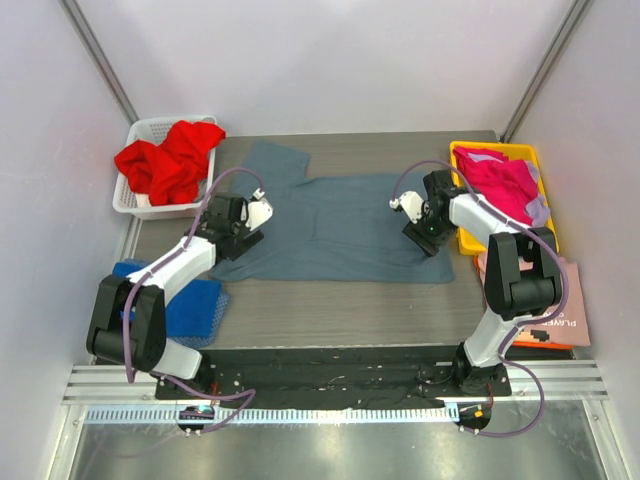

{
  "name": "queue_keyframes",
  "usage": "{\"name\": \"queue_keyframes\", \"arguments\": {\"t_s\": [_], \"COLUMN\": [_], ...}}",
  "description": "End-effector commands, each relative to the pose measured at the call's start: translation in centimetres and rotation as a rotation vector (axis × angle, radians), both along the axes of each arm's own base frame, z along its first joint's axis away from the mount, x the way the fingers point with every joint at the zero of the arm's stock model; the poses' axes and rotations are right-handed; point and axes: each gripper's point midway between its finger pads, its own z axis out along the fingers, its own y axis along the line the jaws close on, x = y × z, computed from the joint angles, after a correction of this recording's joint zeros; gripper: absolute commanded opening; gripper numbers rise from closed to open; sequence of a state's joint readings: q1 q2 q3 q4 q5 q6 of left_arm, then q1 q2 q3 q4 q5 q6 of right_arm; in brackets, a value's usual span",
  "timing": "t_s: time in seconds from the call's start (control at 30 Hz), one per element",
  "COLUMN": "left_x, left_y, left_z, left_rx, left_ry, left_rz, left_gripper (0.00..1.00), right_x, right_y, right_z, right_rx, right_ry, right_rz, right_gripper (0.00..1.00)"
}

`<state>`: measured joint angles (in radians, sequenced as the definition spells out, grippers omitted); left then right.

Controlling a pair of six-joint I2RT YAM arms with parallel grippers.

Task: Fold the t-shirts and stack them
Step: Fold the flattened tshirt in 1/3 of the way

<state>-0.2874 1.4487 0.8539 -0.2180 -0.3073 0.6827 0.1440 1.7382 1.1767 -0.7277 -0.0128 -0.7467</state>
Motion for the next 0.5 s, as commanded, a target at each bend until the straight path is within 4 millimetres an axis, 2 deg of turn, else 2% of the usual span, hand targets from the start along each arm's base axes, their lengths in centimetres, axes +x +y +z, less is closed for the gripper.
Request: {"name": "queue_keyframes", "arguments": {"t_s": [0.0, 0.37, 0.47], "left_x": [0.6, 0.5, 0.7], "left_y": [-0.2, 0.1, 0.4], "left_z": [0.4, -0.4, -0.7], "left_rx": [-0.017, -0.006, 0.006], "left_ry": [-0.039, -0.036, -0.042], "left_rz": [0.012, 0.021, 0.034], "left_gripper": [1.00, 1.00, 1.00], "right_x": [1.4, 2.5, 2.7], "right_y": [0.0, 0.3, -0.4], "right_z": [1.1, -0.5, -1.1], "right_rx": [-0.007, -0.006, -0.042], "right_ry": [-0.041, -0.014, -0.018], "right_rz": [0.013, 0.017, -0.001], "right_gripper": [0.59, 0.59, 0.59]}}
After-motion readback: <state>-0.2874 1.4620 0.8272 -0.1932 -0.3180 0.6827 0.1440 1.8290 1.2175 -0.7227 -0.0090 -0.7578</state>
